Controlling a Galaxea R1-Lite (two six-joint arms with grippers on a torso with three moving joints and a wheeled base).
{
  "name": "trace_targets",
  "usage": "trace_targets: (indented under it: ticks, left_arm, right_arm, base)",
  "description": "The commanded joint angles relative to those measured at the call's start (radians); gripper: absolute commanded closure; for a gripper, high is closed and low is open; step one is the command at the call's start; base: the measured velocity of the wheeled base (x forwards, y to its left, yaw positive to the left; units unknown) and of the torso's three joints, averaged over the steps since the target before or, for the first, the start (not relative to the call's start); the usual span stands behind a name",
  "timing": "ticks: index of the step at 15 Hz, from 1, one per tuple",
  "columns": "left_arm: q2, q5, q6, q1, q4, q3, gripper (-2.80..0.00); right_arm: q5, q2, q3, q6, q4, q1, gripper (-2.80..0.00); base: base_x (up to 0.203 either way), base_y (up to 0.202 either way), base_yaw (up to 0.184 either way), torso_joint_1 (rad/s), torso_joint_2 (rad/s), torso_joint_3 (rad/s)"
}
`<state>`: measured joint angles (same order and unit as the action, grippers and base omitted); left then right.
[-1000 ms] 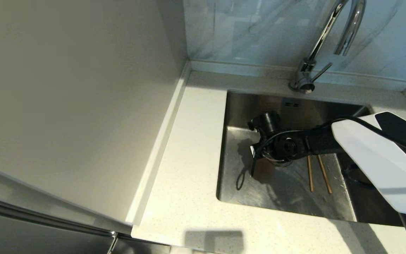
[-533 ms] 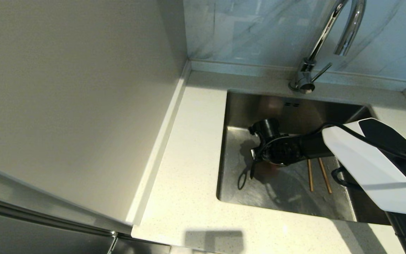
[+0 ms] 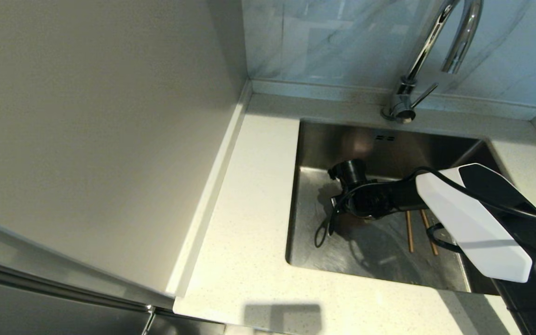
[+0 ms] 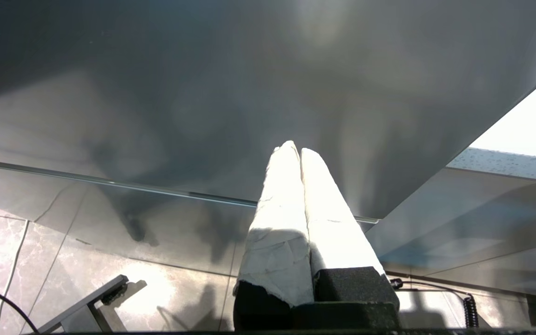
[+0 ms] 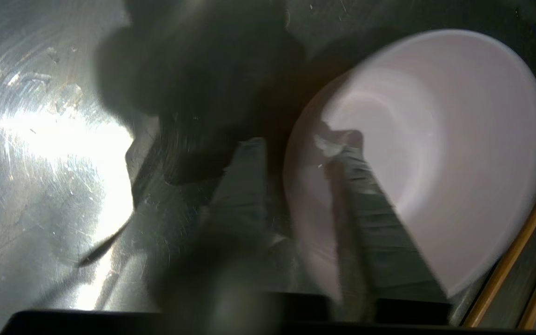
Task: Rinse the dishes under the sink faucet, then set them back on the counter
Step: Put a bowl into the sink
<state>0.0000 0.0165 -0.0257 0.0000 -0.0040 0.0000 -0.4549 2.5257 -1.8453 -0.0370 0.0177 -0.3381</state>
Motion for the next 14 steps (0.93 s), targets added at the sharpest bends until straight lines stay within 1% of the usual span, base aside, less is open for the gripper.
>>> trace_targets:
  ticks: [1, 5, 7, 9, 10, 12, 13, 14]
  left_arm:
    - [-0.003, 0.0, 0.0, 0.0, -0.001, 0.0, 0.0]
    - [-0.003, 0.0, 0.0, 0.0, -0.001, 0.0, 0.0]
    - [-0.003, 0.0, 0.0, 0.0, -0.001, 0.0, 0.0]
    - [-0.003, 0.0, 0.0, 0.0, -0.001, 0.0, 0.0]
    - [-0.003, 0.0, 0.0, 0.0, -0.001, 0.0, 0.0]
    - [-0.003, 0.0, 0.0, 0.0, -0.001, 0.0, 0.0]
    - [-0.003, 0.0, 0.0, 0.0, -0.001, 0.0, 0.0]
    - [-0.003, 0.0, 0.0, 0.0, -0.001, 0.0, 0.0]
  right_arm:
    - [-0.002, 0.017, -0.026, -0.001, -0.002, 0.007, -2.8]
    - [-0.002, -0.02, -0.045, -0.001, -0.006, 0.025, -2.8]
    - [-0.002, -0.108, -0.019, -0.006, -0.022, 0.043, -2.8]
    - [0.002, -0.248, 0.058, -0.006, -0.044, 0.063, -2.8]
    - [0.009, -0.328, 0.1, -0.007, -0.053, 0.075, 0.0]
    - [0.045, -0.48, 0.172, -0.01, -0.092, 0.103, 0.0]
    - [0.073, -0.549, 0.203, -0.015, -0.139, 0.121, 0.0]
    - [0.1, -0.609, 0.226, -0.02, -0.228, 0.139, 0.0]
  base:
    - [0.0, 0.0, 0.0, 0.0, 0.0, 0.0]
    - [0.0, 0.0, 0.0, 0.0, 0.0, 0.0]
    - [0.0, 0.0, 0.0, 0.0, 0.0, 0.0]
    - [0.0, 0.0, 0.0, 0.0, 0.0, 0.0]
    - [0.0, 0.0, 0.0, 0.0, 0.0, 0.0]
    - [0.0, 0.0, 0.0, 0.0, 0.0, 0.0]
    - [0.0, 0.0, 0.0, 0.0, 0.0, 0.0]
    - [0.0, 0.0, 0.0, 0.0, 0.0, 0.0]
